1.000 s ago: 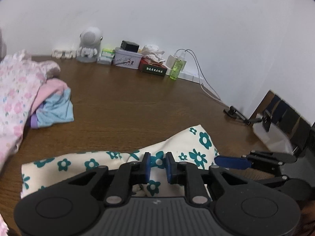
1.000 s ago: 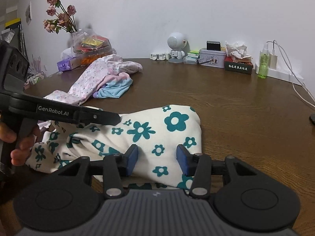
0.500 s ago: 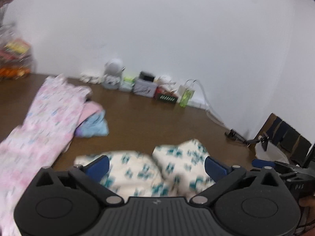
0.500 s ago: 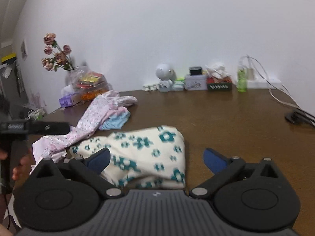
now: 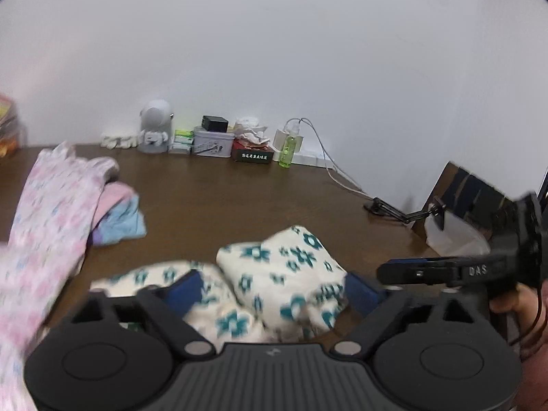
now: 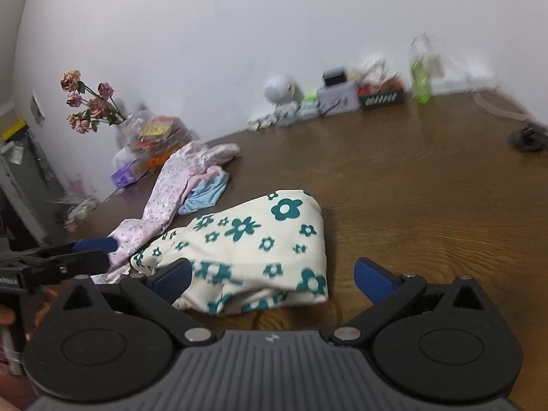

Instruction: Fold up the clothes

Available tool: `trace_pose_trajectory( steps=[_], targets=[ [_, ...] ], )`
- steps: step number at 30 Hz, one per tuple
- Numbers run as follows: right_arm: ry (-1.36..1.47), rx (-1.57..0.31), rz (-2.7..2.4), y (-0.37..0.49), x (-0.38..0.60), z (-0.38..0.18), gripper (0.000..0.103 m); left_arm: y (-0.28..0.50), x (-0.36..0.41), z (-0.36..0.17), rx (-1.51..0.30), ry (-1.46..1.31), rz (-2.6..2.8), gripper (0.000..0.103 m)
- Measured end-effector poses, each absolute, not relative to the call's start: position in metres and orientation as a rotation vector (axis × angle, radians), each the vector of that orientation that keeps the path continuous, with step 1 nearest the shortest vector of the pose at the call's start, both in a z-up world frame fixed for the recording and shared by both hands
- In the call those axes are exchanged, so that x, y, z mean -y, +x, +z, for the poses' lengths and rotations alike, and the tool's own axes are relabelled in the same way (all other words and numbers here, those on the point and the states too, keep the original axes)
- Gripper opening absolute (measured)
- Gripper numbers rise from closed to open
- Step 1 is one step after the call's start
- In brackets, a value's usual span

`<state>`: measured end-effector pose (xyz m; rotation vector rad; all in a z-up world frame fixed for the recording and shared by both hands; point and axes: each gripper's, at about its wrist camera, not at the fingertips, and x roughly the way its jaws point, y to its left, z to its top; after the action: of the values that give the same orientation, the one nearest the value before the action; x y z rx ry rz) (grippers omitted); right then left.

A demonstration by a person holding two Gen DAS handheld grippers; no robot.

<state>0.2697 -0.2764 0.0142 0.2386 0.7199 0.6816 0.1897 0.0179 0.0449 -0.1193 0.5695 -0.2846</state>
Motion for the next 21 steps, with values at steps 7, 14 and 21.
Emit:
trace_pose_trajectory(
  steps=[7, 14, 21],
  targets=[
    [0.260, -0.837, 0.747, 0.323, 0.266, -0.012, 0.085, 0.230, -0.006, 0.015, -0.651, -0.082, -0.256, 0.013],
    [0.378, -0.872, 0.825, 0.347, 0.268, -0.031, 0.066, 0.229, -0.016, -0.002, -0.645, -0.089, -0.278, 0.013],
    [0.438, -0.912, 0.883, 0.351, 0.258, -0.037, 0.058, 0.221, -0.012, -0.008, -0.608, -0.061, -0.268, 0.012]
  ],
)
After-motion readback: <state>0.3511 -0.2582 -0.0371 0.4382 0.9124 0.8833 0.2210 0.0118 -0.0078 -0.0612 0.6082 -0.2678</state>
